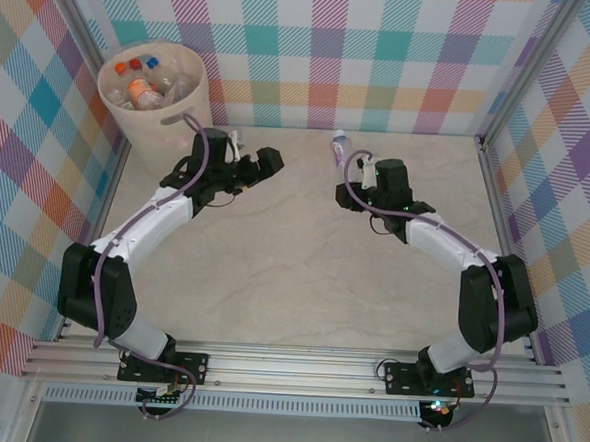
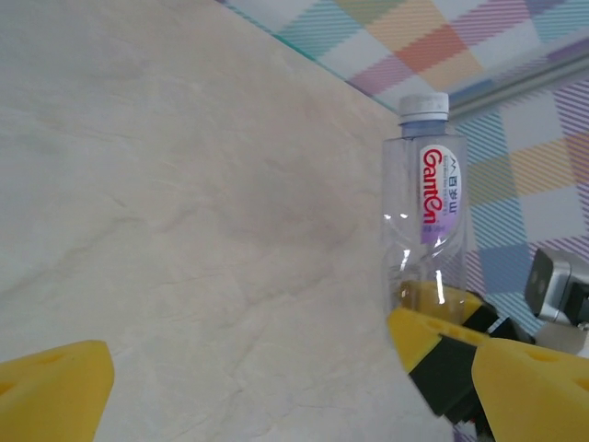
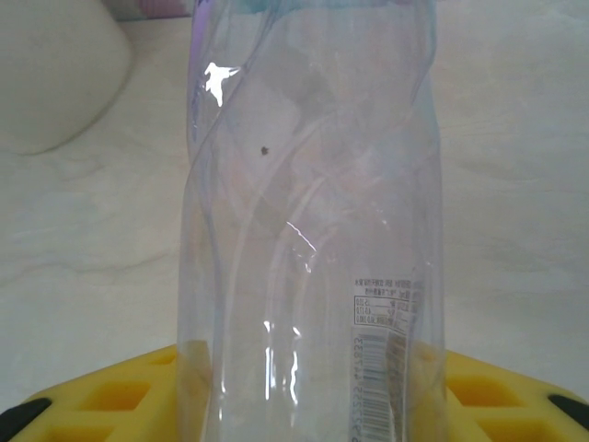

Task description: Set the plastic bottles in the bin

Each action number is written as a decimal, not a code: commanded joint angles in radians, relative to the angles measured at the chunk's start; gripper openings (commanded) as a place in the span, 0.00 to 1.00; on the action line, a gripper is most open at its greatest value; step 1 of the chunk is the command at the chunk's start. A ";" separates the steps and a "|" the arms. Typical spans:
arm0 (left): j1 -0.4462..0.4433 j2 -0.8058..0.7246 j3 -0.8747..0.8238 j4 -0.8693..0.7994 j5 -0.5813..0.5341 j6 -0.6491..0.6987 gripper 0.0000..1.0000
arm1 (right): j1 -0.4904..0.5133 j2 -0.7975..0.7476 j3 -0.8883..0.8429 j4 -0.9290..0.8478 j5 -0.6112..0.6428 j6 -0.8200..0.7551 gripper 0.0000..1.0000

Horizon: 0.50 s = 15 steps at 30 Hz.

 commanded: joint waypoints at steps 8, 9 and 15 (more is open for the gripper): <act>-0.089 0.091 0.055 0.264 0.191 -0.064 1.00 | 0.098 -0.082 -0.106 0.226 -0.187 0.198 0.42; -0.096 0.094 0.061 0.262 0.180 -0.063 1.00 | 0.106 -0.082 -0.113 0.245 -0.197 0.207 0.41; -0.117 0.131 0.114 0.181 0.074 -0.031 1.00 | 0.135 -0.064 -0.119 0.342 -0.273 0.242 0.42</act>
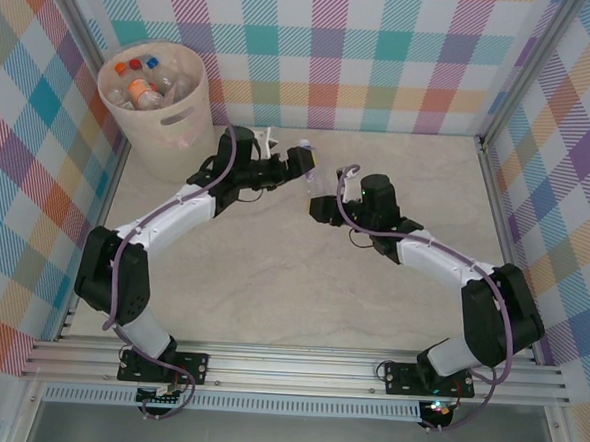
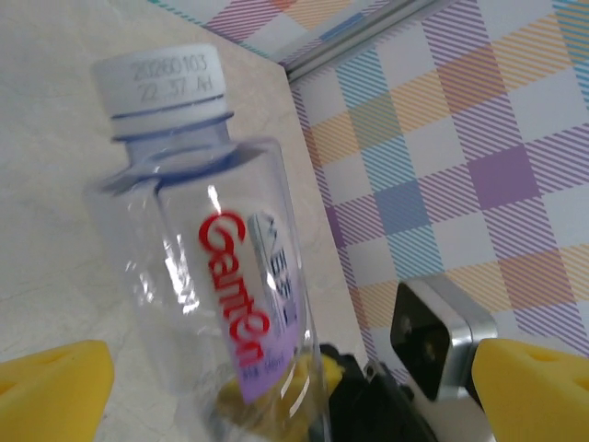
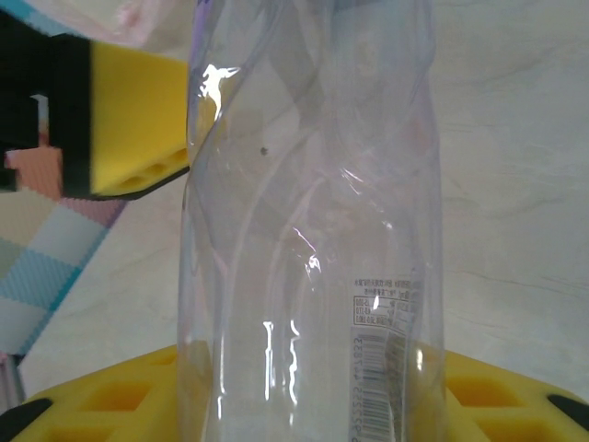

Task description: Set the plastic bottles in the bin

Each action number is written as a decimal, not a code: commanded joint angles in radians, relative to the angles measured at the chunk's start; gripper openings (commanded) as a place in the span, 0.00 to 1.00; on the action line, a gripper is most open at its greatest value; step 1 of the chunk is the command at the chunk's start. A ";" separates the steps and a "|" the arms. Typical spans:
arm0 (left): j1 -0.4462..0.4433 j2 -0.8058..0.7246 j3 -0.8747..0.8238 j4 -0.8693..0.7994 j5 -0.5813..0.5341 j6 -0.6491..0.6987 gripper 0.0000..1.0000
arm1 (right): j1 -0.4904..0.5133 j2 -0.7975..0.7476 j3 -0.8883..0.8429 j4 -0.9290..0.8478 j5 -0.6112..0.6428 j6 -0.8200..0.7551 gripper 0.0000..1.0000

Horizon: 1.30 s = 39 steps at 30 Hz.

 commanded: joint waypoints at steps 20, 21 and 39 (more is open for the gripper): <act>-0.013 0.071 0.123 -0.105 -0.084 0.030 0.61 | 0.043 -0.024 -0.002 0.101 -0.083 0.018 0.58; -0.012 0.070 0.126 -0.107 -0.088 0.031 0.60 | 0.043 -0.029 0.002 0.083 -0.086 0.007 0.61; 0.054 0.020 0.112 -0.165 -0.176 0.017 0.56 | 0.038 -0.246 -0.002 -0.211 0.285 -0.174 1.00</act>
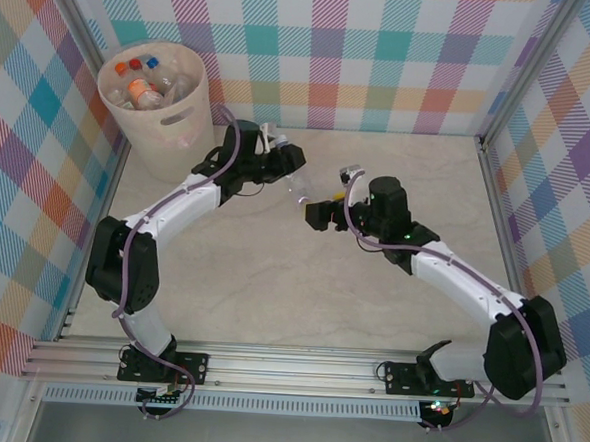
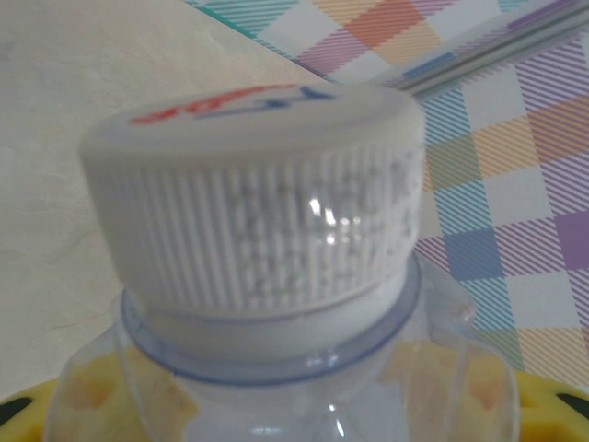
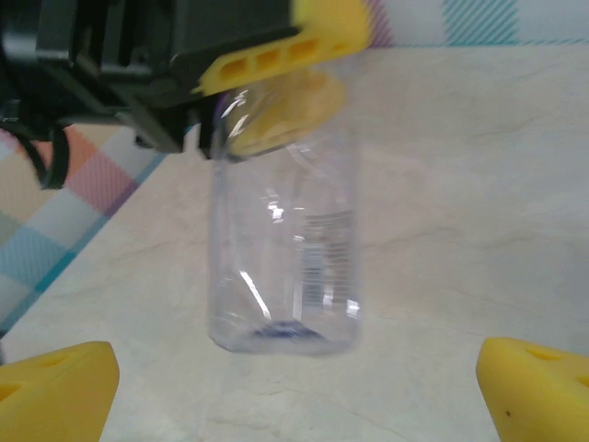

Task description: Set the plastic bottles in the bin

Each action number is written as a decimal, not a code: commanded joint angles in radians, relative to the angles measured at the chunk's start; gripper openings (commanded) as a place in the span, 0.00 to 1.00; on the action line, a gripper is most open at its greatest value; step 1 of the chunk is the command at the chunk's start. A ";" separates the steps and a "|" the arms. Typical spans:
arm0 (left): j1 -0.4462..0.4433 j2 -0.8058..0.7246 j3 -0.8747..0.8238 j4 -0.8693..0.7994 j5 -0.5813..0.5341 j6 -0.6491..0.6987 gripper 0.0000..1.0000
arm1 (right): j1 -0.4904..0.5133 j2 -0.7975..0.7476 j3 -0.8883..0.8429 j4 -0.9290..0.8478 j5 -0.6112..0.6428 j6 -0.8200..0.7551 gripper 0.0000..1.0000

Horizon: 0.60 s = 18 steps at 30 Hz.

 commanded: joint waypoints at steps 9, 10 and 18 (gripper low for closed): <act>0.083 -0.100 0.207 -0.268 -0.211 0.159 0.55 | 0.001 -0.078 0.000 -0.077 0.522 0.097 1.00; 0.088 -0.102 0.233 -0.287 -0.236 0.183 0.55 | 0.001 -0.074 0.010 -0.096 0.554 0.126 1.00; 0.164 -0.060 0.499 -0.409 -0.399 0.311 0.55 | -0.006 -0.090 0.008 -0.087 0.596 0.155 1.00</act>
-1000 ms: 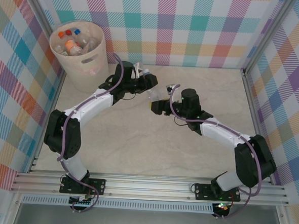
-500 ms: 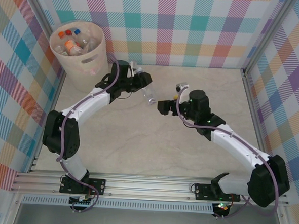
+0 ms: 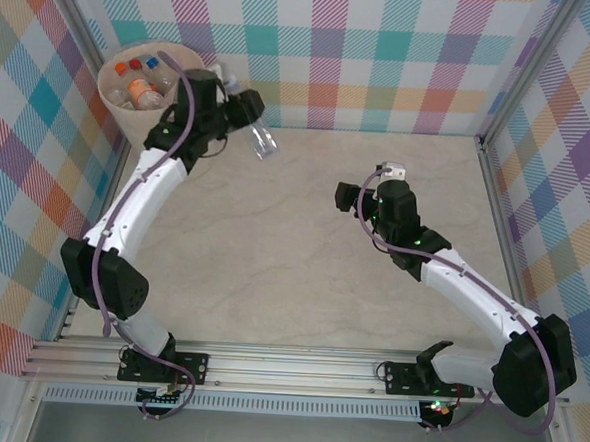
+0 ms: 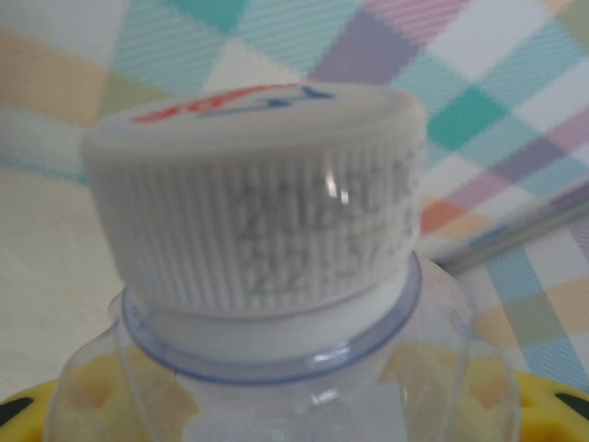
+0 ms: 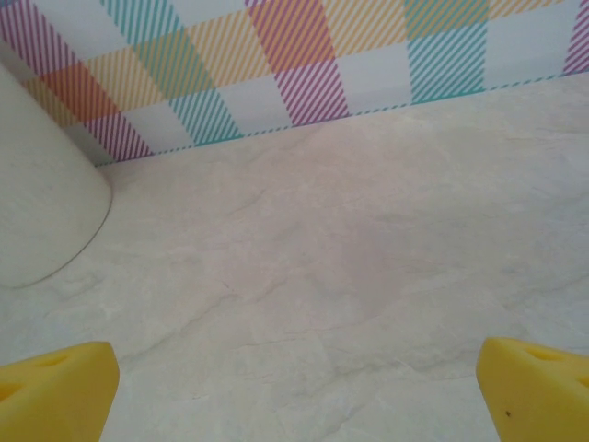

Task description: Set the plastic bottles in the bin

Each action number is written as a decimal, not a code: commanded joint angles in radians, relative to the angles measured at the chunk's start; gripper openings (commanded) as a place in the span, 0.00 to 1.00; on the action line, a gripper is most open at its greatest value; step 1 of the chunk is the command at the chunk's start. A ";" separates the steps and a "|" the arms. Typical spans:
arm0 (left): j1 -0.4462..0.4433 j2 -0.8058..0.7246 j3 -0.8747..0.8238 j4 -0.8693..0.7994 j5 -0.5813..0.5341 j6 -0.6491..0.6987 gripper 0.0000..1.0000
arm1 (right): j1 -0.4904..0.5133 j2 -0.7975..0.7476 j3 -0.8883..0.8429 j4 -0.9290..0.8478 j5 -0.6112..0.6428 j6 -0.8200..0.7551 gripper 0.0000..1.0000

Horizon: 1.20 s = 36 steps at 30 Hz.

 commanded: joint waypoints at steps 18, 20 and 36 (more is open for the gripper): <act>0.236 0.261 0.479 -0.046 -0.473 0.186 0.56 | -0.005 0.001 0.036 -0.067 0.044 0.010 1.00; 0.266 0.289 0.529 -0.058 -0.458 0.155 0.56 | -0.005 0.002 0.039 -0.076 0.043 0.009 1.00; 0.331 0.512 0.726 -0.058 -0.386 0.134 0.58 | -0.005 0.059 0.091 -0.111 0.022 -0.006 1.00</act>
